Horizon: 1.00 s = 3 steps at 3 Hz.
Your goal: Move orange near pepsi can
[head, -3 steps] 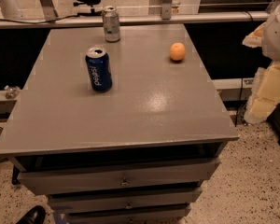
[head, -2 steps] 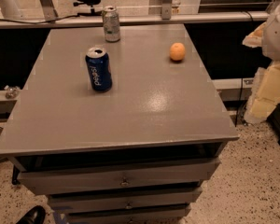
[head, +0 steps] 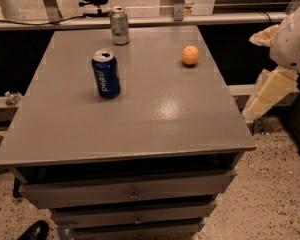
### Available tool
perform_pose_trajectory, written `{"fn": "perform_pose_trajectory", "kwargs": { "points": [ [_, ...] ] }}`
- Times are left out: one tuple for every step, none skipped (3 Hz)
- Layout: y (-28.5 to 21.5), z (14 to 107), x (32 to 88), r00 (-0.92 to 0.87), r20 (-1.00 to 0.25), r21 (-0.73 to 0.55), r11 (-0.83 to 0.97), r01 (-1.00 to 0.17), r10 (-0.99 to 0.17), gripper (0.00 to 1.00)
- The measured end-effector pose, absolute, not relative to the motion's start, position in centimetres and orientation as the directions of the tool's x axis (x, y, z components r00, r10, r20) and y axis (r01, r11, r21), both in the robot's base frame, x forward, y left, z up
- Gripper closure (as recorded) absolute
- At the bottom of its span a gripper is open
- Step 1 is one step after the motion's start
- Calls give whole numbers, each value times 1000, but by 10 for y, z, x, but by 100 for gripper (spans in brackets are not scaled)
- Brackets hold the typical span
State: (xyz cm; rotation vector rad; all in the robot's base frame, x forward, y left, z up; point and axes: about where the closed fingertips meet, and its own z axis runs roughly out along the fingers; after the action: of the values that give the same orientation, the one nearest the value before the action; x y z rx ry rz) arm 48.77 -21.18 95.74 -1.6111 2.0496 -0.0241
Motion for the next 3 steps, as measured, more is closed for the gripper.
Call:
{"fn": "perform_pose_trajectory", "kwargs": {
  "points": [
    [-206,951,538,-111,-507,-378,337,-863,-855,0],
    [-198,945,590,-108,-610,-368,402,-839,-785,0],
    [-185,932,634,-123,-688,-324,454,-830,-716,0]
  ]
}}
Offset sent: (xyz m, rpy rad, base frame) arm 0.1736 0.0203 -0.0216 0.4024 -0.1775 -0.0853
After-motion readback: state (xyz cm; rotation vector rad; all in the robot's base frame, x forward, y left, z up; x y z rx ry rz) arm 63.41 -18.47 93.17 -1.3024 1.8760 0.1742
